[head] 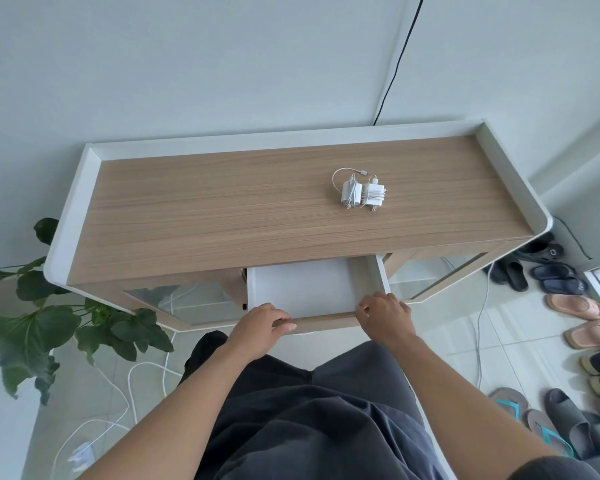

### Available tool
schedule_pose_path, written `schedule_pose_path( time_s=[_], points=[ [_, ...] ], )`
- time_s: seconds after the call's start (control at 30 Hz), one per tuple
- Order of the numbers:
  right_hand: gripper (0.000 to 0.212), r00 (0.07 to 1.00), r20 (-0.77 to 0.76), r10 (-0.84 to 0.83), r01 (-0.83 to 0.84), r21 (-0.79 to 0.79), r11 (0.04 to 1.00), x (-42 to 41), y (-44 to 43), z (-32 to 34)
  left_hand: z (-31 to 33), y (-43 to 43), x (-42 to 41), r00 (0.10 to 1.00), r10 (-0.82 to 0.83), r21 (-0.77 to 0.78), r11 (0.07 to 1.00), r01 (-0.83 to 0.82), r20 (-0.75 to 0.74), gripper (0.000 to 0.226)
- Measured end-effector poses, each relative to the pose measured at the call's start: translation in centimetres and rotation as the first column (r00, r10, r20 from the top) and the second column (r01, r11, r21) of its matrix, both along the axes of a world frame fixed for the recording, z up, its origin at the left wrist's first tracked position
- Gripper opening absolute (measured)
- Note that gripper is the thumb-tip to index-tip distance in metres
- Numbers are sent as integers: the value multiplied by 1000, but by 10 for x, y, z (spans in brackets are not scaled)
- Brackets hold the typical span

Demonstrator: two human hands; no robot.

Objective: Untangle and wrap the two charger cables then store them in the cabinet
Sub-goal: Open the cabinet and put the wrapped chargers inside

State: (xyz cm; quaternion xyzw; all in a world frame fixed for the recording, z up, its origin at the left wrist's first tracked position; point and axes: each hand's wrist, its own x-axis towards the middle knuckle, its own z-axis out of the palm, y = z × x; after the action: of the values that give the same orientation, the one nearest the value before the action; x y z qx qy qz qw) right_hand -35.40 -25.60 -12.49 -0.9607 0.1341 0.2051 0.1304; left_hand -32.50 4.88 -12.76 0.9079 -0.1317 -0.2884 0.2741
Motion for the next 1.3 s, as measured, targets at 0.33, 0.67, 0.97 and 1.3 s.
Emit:
schedule_pose_path(
  time_s=[0.33, 0.67, 0.97, 1.3],
  points=[
    [36, 997, -51, -51, 51, 15, 999, -33, 1, -2, 6, -6, -21, 985, -62, -43, 998, 56, -164, 31],
    [21, 981, 33, -189, 180, 181, 967, -4, -9, 24, 28, -17, 16, 997, 54, -104, 993, -60, -59, 31],
    [23, 958, 198, -207, 153, 258, 954, 78, -45, 63, 65, -57, 109, 985, 149, -183, 974, -131, 90, 27],
    [64, 918, 312, -246, 145, 311, 939, 175, -73, 61, 74, -128, 207, 960, 208, -213, 963, -167, 189, 50]
  ],
)
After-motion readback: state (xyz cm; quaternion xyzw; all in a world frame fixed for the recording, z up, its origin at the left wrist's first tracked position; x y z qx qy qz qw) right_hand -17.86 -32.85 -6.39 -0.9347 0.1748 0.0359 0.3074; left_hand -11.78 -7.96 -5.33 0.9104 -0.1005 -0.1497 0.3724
